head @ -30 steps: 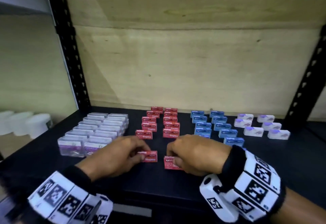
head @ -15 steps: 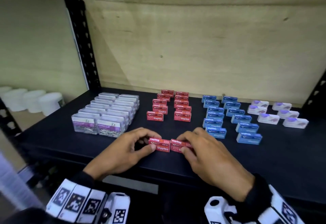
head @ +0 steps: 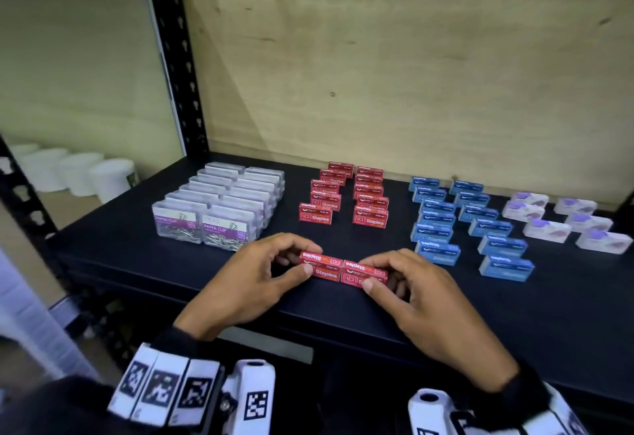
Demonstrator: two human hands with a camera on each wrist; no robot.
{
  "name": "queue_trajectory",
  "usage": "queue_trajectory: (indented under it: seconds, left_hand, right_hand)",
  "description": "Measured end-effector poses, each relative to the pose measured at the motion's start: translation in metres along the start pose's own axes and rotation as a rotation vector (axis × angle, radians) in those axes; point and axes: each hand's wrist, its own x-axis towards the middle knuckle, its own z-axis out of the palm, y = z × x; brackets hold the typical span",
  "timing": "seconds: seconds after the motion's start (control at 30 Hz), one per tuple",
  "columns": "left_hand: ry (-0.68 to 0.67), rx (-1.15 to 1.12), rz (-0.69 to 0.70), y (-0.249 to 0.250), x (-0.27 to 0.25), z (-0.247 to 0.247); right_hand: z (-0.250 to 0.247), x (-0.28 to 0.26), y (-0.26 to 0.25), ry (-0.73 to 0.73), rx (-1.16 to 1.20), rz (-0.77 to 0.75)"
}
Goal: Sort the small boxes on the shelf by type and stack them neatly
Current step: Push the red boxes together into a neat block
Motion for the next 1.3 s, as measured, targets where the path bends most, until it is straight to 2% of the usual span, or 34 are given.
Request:
queue_trajectory:
  seconds: [0.67,0.9,1.13,1.23,1.3]
  left_hand:
    - [0.044,0.091,0.036,0.002,-0.002,-0.001]
    - [0.012,0.044,-0.018,0.01,0.002,-0.006]
    - [-0.011,0.428,0.063,0.05,0.029,-0.039]
    - [-0.086,0.621,0.096,0.073,0.053,-0.052]
    - [-0.184,0.726,0.068,0.085,0.071,-0.058]
  right_hand:
    - [0.005,-0.001,-0.002,0.036,0.038,0.008]
    - [-0.008,-0.008,-0.015,-0.01,0.098,0.07]
    - [-0.06,-0.002,-0.054,-0.213,-0.204,0.065]
    - [-0.081,0.024,-0.069,-0.299,-0.371,0.057]
    - [-0.091,0.047,-0.073,-0.343,-0.455,0.052]
